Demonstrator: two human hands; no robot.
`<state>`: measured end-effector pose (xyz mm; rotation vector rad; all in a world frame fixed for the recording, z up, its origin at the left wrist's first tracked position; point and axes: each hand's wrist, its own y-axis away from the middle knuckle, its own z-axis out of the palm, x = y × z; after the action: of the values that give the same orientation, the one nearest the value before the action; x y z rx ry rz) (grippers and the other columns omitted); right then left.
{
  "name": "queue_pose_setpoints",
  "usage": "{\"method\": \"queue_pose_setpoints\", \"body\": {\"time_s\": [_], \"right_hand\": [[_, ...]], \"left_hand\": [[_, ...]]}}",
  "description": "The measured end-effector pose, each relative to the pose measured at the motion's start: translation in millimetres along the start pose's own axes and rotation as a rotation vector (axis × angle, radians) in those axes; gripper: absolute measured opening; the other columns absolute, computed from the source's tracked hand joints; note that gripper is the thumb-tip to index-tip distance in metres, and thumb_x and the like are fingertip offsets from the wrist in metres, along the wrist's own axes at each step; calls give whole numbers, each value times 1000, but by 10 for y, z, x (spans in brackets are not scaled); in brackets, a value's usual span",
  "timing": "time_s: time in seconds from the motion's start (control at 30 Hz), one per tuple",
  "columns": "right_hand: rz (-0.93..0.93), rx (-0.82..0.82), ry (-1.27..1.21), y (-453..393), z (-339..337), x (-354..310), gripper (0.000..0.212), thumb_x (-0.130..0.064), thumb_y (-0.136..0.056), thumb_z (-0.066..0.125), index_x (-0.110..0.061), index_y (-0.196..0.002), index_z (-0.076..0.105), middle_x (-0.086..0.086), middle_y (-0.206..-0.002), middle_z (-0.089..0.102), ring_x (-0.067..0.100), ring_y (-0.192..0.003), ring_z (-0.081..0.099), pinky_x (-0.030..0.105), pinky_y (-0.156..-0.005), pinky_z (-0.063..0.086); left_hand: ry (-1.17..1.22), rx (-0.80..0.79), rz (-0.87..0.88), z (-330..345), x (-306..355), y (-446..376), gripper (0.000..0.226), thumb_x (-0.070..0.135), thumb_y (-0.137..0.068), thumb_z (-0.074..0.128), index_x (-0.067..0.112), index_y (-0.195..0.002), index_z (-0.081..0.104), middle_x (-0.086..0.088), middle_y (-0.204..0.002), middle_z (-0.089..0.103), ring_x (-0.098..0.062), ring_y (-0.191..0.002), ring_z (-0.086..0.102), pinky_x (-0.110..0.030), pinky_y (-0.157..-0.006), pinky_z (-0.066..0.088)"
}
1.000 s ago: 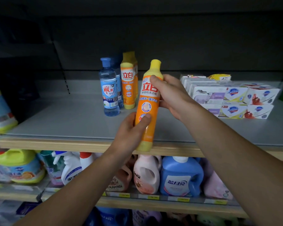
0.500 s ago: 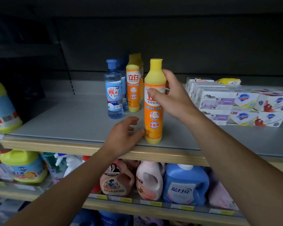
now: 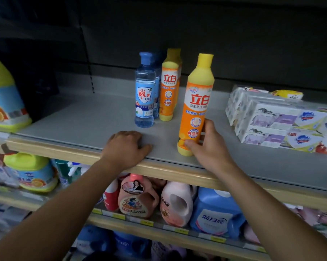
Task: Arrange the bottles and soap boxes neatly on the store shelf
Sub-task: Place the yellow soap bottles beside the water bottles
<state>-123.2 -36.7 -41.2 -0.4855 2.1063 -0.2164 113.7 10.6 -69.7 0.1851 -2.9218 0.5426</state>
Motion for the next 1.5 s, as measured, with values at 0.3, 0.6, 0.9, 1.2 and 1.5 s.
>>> {"method": "queue_pose_setpoints", "body": {"time_s": [0.3, 0.6, 0.9, 1.2, 1.5], "right_hand": [[0, 50, 51, -663, 534, -70, 64, -28, -86, 72, -18, -140, 38, 4, -137, 57, 26, -117, 59, 38, -97, 46], [31, 11, 50, -933, 795, -87, 53, -32, -91, 67, -14, -136, 45, 6, -137, 57, 26, -120, 57, 39, -99, 44], [52, -37, 174, -965, 838, -56, 50, -34, -91, 66, -12, -132, 48, 8, -134, 59, 29, -119, 58, 42, -98, 45], [33, -30, 192, -964, 847, -49, 50, -36, -91, 66, -11, -131, 51, 9, -131, 61, 29, -116, 60, 41, -97, 47], [31, -27, 222, -975, 868, -53, 48, -36, -92, 65, -10, -129, 53, 9, -131, 62, 29, -115, 60, 41, -96, 47]], "left_hand": [[24, 55, -34, 69, -37, 1, 57, 71, -75, 27, 25, -86, 59, 6, -89, 62, -20, -95, 56, -34, -80, 44], [27, 51, -59, 70, -36, -22, 64, 72, -73, 31, 28, -107, 64, 6, -108, 66, -22, -110, 54, -36, -89, 43], [22, 30, -66, 45, -17, -4, 61, 68, -76, 33, 28, -110, 63, 6, -114, 65, -22, -115, 51, -37, -93, 42], [29, 20, -69, 39, -6, -6, 62, 68, -76, 31, 28, -111, 62, 6, -115, 64, -22, -115, 51, -38, -94, 41], [45, 12, -78, 40, -4, 7, 58, 67, -79, 36, 28, -113, 62, 6, -115, 64, -21, -115, 51, -38, -93, 42]]}}
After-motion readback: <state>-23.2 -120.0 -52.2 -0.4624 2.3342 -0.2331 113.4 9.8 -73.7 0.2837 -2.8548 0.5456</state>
